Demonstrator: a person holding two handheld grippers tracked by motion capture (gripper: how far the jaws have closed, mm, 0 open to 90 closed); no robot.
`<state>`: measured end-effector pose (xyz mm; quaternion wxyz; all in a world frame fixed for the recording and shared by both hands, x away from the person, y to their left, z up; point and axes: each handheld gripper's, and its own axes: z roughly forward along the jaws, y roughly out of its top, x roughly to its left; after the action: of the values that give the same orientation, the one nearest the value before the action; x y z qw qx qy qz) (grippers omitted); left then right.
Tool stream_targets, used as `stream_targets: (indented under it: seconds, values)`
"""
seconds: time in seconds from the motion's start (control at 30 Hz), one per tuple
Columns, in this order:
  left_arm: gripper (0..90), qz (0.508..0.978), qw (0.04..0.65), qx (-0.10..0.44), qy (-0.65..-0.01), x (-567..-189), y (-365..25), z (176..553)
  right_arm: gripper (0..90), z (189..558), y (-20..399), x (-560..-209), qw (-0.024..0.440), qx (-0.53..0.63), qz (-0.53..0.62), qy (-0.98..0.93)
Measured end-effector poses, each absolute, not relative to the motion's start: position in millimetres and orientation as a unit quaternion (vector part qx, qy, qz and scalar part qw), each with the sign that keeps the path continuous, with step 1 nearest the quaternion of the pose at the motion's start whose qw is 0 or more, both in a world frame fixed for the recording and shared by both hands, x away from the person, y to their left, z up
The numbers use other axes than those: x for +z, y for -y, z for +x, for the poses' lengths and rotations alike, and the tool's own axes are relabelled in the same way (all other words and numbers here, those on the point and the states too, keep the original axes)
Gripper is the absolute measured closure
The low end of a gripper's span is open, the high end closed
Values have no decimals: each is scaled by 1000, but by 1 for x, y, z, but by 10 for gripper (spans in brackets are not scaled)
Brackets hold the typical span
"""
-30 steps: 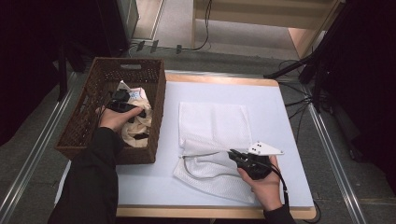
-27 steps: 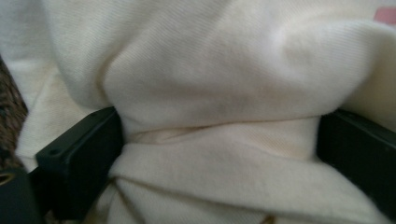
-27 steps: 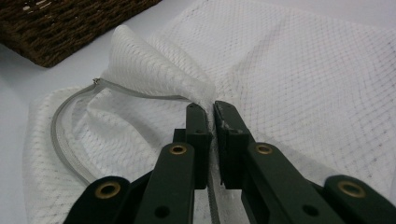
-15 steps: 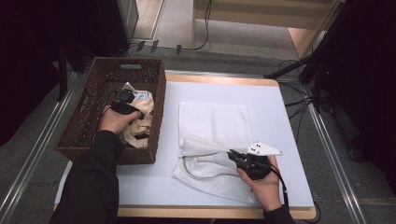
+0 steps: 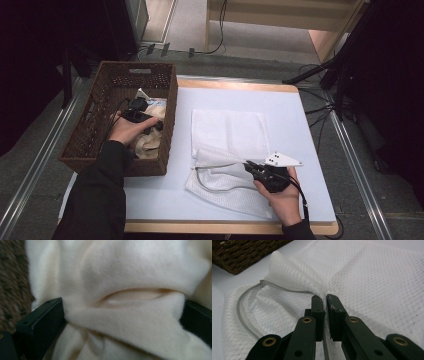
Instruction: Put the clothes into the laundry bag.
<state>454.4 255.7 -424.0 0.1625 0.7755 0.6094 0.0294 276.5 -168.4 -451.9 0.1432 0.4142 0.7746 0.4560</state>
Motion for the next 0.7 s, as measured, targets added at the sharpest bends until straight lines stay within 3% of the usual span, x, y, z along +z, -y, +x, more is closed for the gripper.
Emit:
stream_targets:
  seconds: [0.17,0.4,0.53,0.7]
  values:
    - [46,799,145,23,-584,-425,-248,452,846,276,169,-452,143,457,414,-774]
    - [252,824,138,40,-548,-421,-240,448,846,277,168,-453,144,455,414,-775]
    - [459,830,158,27,-534,-420,-240,446,855,277,168,-453,142,456,413,-776]
    - [582,835,166,18,-524,-418,-242,446,875,277,168,-453,137,459,410,-776]
